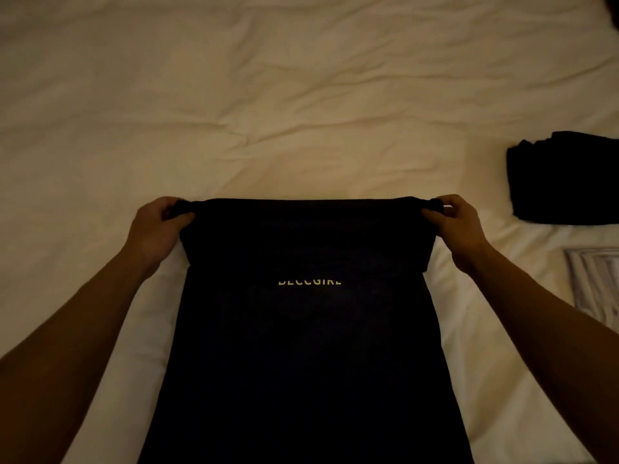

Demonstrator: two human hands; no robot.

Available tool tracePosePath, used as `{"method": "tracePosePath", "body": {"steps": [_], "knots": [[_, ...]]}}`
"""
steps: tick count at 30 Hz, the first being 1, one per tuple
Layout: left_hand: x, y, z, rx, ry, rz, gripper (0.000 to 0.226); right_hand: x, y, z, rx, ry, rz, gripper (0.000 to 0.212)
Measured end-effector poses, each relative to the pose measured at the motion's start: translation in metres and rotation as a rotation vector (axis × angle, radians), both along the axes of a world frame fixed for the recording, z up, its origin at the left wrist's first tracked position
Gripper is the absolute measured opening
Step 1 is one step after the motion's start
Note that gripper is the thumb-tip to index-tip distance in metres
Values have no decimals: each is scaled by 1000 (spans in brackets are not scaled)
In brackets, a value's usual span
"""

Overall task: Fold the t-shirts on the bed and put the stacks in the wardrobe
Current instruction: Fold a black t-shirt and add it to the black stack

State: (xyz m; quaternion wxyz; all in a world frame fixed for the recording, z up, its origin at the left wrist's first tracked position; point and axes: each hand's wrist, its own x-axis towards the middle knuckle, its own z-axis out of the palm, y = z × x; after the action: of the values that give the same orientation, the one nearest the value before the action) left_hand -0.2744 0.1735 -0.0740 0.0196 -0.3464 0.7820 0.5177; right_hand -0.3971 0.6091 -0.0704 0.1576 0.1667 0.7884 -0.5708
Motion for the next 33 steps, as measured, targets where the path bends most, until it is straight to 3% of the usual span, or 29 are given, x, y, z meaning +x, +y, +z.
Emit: {"method": "tracePosePath", "body": {"steps": [5, 8, 14, 19, 22, 25, 28, 31, 33], "knots": [[60, 11, 14, -179, 22, -53, 15, 51, 14, 15, 85, 89, -22, 14], [101, 20, 11, -160, 12, -47, 12, 93, 22, 19, 67, 87, -43, 11], [163, 45, -21, -95, -81, -46, 15, 165, 25, 4, -135, -75, -214, 10], [193, 60, -46, -69, -152, -39, 23, 199, 30, -22, -182, -228, -331, 13], [196, 63, -53, 62, -164, 53, 26, 205, 35, -31, -198, -318, -369, 24], [187, 68, -49, 254, -114, 308, 16, 200, 39, -32, -189, -337, -352, 15], [172, 53, -53, 285, -111, 453, 43, 182, 41, -32, -37, -293, -289, 32], [154, 36, -62, 346, -203, 413, 68, 158, 40, -36, 53, -313, -181, 49], [144, 33, -63, 411, -243, 344, 60, 148, 37, -42, 113, -338, -92, 43]]}}
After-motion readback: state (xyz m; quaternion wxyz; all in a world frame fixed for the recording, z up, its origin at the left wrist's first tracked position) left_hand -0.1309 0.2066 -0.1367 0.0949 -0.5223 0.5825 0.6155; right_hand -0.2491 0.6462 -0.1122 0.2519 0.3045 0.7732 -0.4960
